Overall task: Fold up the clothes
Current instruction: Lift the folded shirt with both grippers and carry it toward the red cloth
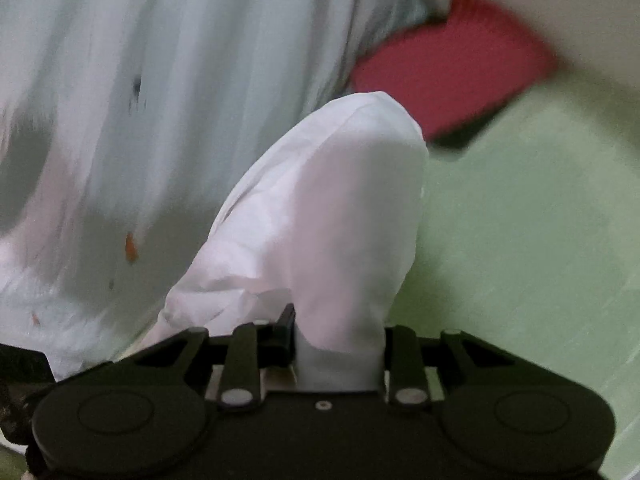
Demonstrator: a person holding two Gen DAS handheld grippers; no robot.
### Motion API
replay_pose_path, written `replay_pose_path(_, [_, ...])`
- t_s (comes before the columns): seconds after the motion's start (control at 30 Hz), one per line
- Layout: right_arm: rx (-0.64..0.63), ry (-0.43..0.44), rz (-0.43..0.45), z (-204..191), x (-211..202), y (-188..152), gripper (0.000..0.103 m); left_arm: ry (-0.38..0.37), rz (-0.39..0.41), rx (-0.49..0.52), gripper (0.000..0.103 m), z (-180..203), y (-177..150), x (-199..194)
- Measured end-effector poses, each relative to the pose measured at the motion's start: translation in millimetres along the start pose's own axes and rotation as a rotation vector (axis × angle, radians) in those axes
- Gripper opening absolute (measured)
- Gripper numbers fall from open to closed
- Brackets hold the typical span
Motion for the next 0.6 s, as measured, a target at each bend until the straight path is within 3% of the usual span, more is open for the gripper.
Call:
replay_pose_path(0.27, [-0.148,-0.066,0.145,34,4,165,0.028,-0.098,0.102,0.016,0.020,69,95,127])
replay_pose_path(0.37, [-0.234,-0.126,0.187,40,25,222,0.029,-0.063,0.125,-0.005,0.021,79,127,180])
replay_pose_path(0.47, [-0.333,-0.211,0.215,49,60,268,0.031,-0.016,0.096,-0.015,0.021,82,145,234])
replay_pose_path(0.6, [-0.380,-0.315,0.186,89,128,285,0.037,0.067,0.017,-0.045,0.021,63,135,297])
Point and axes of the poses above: each gripper's, at about its wrist camera, not at the fingertips, and x roughly the way its jaws point, z to its right, y to its top, the point moved 7 cm from there along x, roughly the way its jaws point, and after that the axes turned 5 degrees about z, right-handed, at the moved point
